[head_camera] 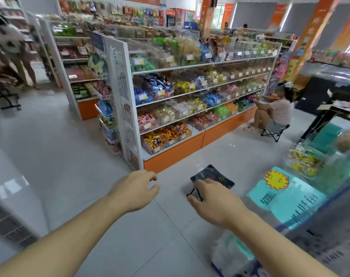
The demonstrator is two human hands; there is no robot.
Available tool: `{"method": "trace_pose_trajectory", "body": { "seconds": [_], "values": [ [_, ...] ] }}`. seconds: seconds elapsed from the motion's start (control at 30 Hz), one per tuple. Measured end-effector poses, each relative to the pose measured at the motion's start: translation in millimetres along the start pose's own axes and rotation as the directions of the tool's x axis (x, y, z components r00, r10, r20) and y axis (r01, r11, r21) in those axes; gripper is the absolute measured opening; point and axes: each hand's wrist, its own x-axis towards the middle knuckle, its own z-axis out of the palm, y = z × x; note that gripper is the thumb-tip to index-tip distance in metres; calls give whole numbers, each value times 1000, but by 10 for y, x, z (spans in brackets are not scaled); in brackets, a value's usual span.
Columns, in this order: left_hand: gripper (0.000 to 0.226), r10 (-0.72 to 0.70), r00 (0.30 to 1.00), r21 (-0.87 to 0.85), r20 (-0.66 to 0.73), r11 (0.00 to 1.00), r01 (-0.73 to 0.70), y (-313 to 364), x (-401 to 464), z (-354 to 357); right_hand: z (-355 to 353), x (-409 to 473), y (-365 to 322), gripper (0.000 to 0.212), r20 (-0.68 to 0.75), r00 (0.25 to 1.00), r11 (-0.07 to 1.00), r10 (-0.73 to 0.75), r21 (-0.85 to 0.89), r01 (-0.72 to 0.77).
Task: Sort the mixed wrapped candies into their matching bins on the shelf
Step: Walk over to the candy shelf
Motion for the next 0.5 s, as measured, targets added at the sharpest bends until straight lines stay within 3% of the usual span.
{"method": "trace_pose_trajectory", "body": {
  "seconds": [0.23, 0.5],
  "values": [
    [41, 59, 998, -7, 9, 998, -59, -481, 1092, -306, -196, 1110, -119, 45, 9, 999, 999, 44, -1, -44],
    [46, 56, 997, -2, 44, 998, -56, -682, 2431, -301, -313, 2499, 204, 51, 45, 997, 998, 56, 4, -56]
  ]
}}
